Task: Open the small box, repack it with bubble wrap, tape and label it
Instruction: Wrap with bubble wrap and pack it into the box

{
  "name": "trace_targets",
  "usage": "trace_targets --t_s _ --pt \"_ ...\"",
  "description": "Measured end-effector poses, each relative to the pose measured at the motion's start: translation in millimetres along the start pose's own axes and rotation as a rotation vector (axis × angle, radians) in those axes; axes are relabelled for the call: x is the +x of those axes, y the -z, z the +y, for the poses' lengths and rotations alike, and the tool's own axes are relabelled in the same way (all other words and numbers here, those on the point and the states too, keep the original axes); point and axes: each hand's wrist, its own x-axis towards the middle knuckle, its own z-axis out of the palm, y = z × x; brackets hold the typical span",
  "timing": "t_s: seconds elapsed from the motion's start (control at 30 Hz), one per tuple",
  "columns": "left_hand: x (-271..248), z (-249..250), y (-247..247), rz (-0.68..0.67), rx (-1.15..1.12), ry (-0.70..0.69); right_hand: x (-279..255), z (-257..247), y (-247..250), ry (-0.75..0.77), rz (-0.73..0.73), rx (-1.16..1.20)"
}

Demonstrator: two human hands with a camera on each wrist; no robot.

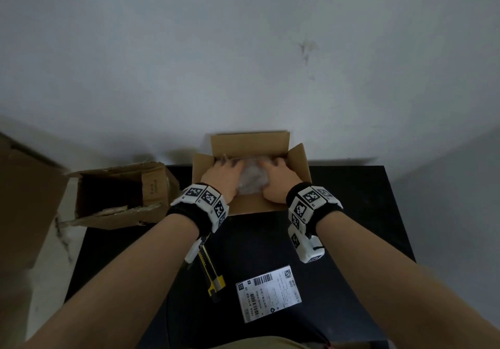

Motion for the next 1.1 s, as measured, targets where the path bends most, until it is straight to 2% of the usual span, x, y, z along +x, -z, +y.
trace_targets --t_s 0.1,0.17,0.23,0.33,0.4,0.67,0.83,0.93,1.1 --pt "1 -6 7 -0.094 -0.041 -0.030 -2 2 2 -0.001 -0.011 0.006" --pt "-1 -11 9 -0.101 -0.011 -0.068 -3 4 3 -0.002 0.001 0.032" --pt "-8 -14 9 -0.041 0.063 -0.099 -5 4 3 -0.002 -0.004 0.061" --pt "-18 -15 11 0.098 0.319 -0.165 -13 6 5 0.011 -0.033 0.047" --pt "-21 -14 10 0.115 0.355 -0.192 -19 10 5 0.003 -0.019 0.044" --pt "-24 3 6 0.123 0.390 -0.114 -20 7 -5 0.000 0.015 0.019" --pt "-37 -11 9 0.117 0.384 -0.094 -17 -5 -19 -0.006 0.044 0.063" --pt "-47 -25 8 0.116 0.385 -0.080 -15 -19 -31 0.011 0.021 -0.009" --pt "-55 -30 7 0.099 0.391 -0.109 -9 -29 -38 -0.049 -0.001 -0.097"
